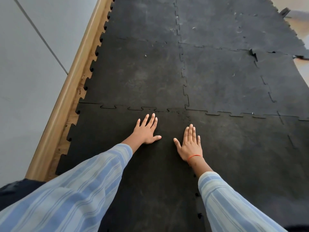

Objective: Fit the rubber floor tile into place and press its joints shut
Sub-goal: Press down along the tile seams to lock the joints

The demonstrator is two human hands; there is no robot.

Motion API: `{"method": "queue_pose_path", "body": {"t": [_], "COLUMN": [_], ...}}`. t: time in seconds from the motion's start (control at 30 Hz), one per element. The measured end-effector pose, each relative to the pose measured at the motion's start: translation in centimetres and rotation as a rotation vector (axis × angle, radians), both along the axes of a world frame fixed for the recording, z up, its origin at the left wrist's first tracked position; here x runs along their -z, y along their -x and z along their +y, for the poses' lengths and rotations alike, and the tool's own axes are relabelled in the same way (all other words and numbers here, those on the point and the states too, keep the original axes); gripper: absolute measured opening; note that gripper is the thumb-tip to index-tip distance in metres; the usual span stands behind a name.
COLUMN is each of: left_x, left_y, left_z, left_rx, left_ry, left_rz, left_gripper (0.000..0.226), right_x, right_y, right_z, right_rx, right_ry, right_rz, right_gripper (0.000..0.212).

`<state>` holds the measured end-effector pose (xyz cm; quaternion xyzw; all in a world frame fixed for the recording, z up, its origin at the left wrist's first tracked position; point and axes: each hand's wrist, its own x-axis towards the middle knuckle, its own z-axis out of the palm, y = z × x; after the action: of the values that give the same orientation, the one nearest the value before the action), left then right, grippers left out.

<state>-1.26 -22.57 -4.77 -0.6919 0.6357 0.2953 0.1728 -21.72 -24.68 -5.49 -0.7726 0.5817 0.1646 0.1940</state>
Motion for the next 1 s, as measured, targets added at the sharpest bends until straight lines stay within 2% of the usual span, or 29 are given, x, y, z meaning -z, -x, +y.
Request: {"method": "queue_pose_path", "body": {"t": [0.3,0.57,0.7,0.8,0.9,1.0], "left_x": [-0.4,-0.3,-0.1,0.1,-0.1,0.0], "left_y": [0.4,0.3,0.4,1.4,3.1,5.8], "left_z": [-1.2,-0.9,0.0,1.2,1.8,2.0], "left_rx": [-0.017,-0.007,-0.003,0.002,-0.016,-0.121], "left_ry": [-0.094,-0.054,0.015,0.034,0.031,0.039], "left_rz": [-0.007,0.001,-0.022,-0.033,-0.005,0.058], "left_gripper": [0.085,0.085,0.083,0.089,0.107,0.117], "right_x": [-0.3,-1.0,-1.7,-0.6,0.7,1.2], "right_y": [0.1,-0.4,0.4,2.9,5.3,6.0], "right_z": [-3.2,-5.8,-6.1,-1.4,5.0,5.9], "right_rx": [-0.031,-0.054,0.019,0.098,0.336,0.427], "right_ry": [-0.122,-0.190,-0.249,-0.124,0.080,0.061], "right_rz": [0.045,0.077,-0.061,-0.155,-0.210,-0.243], "right_gripper": [0.082,0.088,0.070,0.060,0.060,0.064]}}
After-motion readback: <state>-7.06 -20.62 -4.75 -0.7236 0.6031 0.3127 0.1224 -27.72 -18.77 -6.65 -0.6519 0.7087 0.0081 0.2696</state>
